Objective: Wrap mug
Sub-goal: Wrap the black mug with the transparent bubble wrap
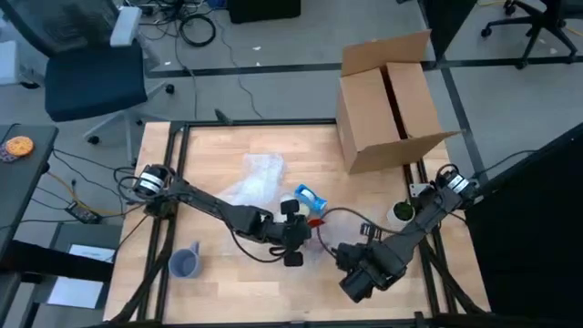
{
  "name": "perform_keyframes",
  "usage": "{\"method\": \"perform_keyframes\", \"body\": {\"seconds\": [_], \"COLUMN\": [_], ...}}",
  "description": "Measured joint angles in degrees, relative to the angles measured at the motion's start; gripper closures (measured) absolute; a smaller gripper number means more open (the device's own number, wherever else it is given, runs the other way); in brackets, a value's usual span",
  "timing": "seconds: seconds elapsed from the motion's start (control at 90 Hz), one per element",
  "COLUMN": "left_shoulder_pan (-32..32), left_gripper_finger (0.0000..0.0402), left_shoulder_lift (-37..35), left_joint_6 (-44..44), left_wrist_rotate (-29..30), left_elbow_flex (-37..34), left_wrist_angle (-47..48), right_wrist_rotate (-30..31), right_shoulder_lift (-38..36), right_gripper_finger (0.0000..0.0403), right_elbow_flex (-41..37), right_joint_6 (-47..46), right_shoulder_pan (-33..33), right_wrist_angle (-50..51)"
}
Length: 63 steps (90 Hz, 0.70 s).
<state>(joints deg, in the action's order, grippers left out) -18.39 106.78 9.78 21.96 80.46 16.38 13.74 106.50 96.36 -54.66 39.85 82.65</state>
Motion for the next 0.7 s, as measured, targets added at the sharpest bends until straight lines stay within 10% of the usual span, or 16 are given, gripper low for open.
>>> {"method": "perform_keyframes", "body": {"seconds": [0.7], "left_shoulder_pan": [-1.73], "left_gripper_finger": [0.0402], "left_shoulder_lift": [0.02], "left_joint_6": [2.52], "left_wrist_rotate": [-5.16], "left_elbow_flex": [4.62], "left_wrist_angle": [2.33], "right_wrist_rotate": [26.68], "right_shoulder_lift": [-1.09], "right_gripper_finger": [0.0403], "right_elbow_flex": [-10.37], "right_joint_6": [11.55], "right_shoulder_pan": [-16.03], "right_wrist_angle": [6.68]}}
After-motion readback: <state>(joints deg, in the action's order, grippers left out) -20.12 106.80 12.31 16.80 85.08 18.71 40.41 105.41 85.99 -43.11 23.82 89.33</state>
